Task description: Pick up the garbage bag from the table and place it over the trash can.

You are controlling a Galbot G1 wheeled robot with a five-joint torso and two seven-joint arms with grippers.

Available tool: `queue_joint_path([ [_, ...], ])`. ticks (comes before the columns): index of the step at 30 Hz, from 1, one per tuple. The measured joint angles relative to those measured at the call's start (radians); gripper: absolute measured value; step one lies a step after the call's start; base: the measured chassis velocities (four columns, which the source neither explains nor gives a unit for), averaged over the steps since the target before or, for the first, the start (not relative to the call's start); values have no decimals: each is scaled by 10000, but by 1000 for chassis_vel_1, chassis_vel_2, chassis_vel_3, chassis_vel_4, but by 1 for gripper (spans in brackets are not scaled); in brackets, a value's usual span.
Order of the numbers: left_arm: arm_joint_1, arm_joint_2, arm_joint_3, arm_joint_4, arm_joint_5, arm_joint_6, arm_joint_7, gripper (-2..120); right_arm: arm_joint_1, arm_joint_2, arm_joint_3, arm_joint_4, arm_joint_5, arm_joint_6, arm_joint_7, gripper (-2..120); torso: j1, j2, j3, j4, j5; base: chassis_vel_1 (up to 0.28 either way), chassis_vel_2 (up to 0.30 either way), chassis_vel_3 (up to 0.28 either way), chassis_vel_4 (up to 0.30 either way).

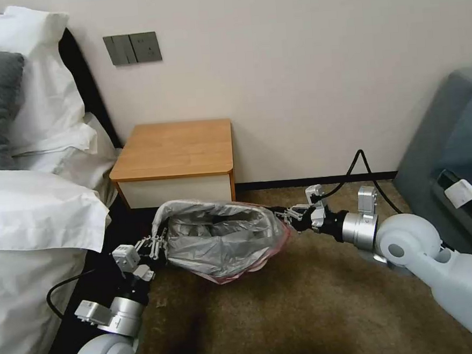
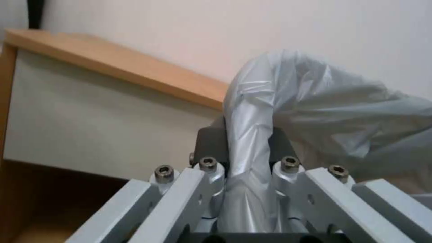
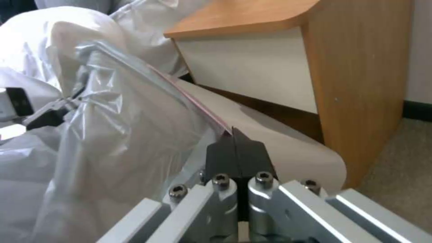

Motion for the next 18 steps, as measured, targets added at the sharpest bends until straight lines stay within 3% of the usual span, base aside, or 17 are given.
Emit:
queue_joint_path([
  [5, -94, -34, -35, 47, -162, 145, -128, 9, -89, 93, 82, 159, 203, 11, 423, 2, 0, 0, 0, 1, -1, 0, 0, 0, 0],
  [18, -316, -105, -40, 163, -631, 471, -640, 9, -1524, 153, 1614, 693, 576, 470, 962, 48, 0, 0, 0, 1, 0, 0, 0, 0, 0],
])
